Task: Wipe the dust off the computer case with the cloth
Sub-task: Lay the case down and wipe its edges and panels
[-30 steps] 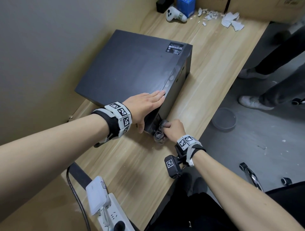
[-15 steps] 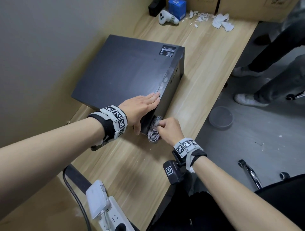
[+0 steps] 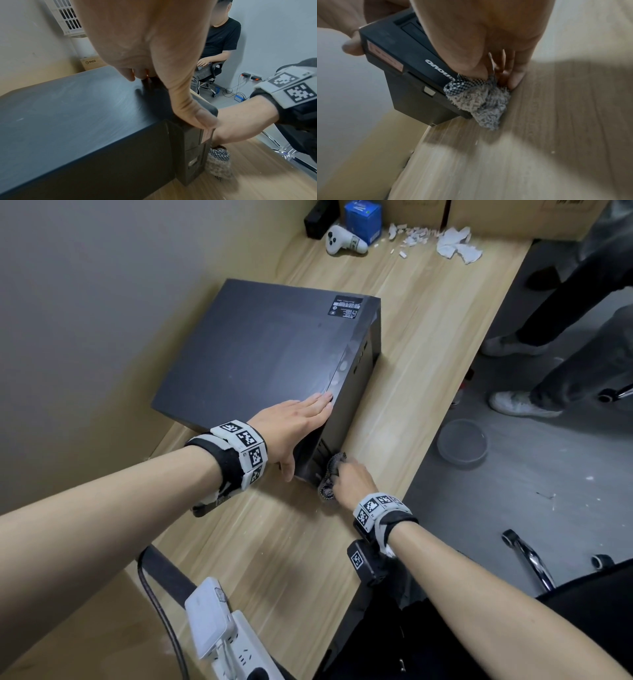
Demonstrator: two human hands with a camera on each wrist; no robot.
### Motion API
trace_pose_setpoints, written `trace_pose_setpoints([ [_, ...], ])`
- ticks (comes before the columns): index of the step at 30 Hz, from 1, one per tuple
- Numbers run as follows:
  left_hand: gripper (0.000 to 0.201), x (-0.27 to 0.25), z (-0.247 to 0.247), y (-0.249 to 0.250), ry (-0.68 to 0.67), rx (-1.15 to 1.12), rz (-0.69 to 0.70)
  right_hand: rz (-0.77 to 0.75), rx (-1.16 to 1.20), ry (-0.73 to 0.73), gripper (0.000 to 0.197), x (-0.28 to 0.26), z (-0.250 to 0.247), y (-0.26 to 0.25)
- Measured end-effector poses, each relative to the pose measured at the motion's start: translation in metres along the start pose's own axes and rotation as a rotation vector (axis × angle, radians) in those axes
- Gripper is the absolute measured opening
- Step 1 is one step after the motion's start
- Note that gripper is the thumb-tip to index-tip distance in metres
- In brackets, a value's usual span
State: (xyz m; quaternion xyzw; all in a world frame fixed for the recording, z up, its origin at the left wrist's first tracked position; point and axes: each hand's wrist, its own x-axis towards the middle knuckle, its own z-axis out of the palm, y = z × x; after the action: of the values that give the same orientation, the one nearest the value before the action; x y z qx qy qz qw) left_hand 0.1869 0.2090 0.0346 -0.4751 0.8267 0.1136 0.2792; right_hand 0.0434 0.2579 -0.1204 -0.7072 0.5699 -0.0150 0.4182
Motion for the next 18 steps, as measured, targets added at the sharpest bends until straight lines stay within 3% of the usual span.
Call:
trace_pose_setpoints([
  [4,0.155,0.002,0.002,-0.001,-0.005,0.028,-0.004,0.088,0.243,-0.074,0.01,-0.012,0.009,-0.003],
  [7,0.155,0.002,0.002,-0.001,-0.009,0.017,-0.009,0.142,0.5,-0.036,0.015,-0.025,0.009,-0.007],
  [13,0.151,0.001,0.001,-0.001,0.006,0.051,0.01,-0.116,0.554,-0.004,0.009,-0.04,-0.035,-0.03],
  [14,0.143,0.001,0.003,-0.002,0.033,0.055,0.014,-0.162,0.587,-0.018,0.009,-0.043,-0.042,-0.036],
  [16,0.107,0.001,0.007,-0.006,0.123,0.021,0.057,-0.26,0.74,0.003,0.011,-0.046,-0.057,-0.049],
  [18,0.077,-0.002,0.003,-0.011,0.13,-0.084,0.102,-0.322,0.859,0.055,0.012,-0.044,-0.077,-0.064],
])
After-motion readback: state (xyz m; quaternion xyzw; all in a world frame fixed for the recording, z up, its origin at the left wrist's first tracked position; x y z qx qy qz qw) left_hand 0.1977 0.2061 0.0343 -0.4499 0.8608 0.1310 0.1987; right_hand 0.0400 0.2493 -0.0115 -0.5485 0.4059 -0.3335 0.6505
